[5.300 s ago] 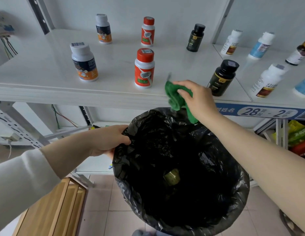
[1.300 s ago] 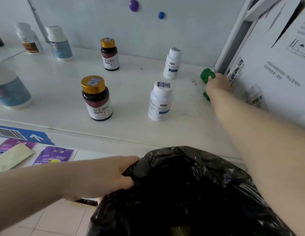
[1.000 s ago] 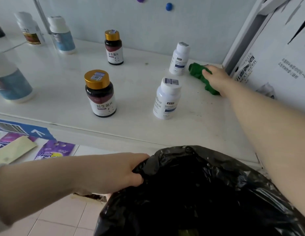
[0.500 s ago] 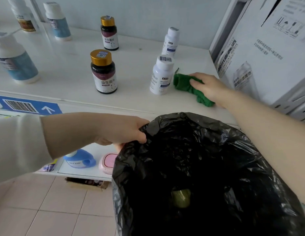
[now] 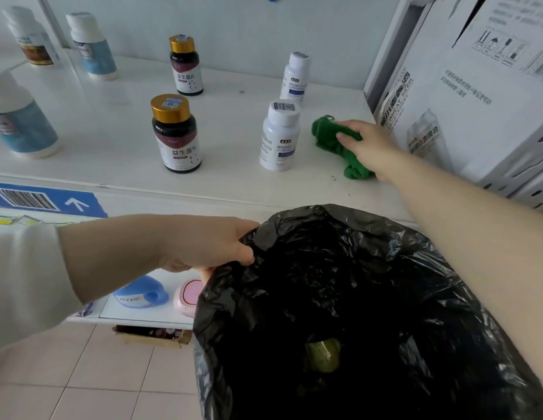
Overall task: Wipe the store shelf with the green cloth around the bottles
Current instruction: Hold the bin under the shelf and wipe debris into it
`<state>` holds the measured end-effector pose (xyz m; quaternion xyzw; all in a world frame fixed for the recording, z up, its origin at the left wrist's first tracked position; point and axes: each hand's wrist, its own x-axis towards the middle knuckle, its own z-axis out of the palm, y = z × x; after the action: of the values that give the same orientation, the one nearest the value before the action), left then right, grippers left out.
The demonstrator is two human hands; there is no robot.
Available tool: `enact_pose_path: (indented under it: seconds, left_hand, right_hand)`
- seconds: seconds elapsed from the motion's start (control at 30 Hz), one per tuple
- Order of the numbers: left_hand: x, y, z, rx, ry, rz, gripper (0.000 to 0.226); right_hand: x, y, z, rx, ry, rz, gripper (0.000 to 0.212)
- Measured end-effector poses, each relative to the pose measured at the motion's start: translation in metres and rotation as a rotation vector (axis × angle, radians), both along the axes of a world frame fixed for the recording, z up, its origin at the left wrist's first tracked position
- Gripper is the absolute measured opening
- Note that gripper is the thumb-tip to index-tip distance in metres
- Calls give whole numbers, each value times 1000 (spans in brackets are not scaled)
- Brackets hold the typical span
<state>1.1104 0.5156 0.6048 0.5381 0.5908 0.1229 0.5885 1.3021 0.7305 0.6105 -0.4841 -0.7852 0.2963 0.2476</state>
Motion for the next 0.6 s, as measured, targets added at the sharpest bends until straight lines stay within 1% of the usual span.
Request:
enact_pose_path:
  seconds: [0.1,0.2,0.27,0.53,0.6]
  left_hand:
    - [-1,-5,-13,-19,-24,23,34]
    - [-1,-13,-27,-63,-57,39,34]
    - [-2,-18,-35,-69,-47,54,33]
    - [4,-22,-69,-113,-64,106,33]
    - [4,-20,-77,-109,-66,144,35]
  right_hand:
    - [1,-1,-3,35,-18,66,35]
    - [5,-6,-3,13,-56,117,31]
    - [6,-14,-3,1,-66,150,30]
    - [23,-49,-3,-49,-15,262,22]
    - [28,-59,-4,-34,-34,278,20]
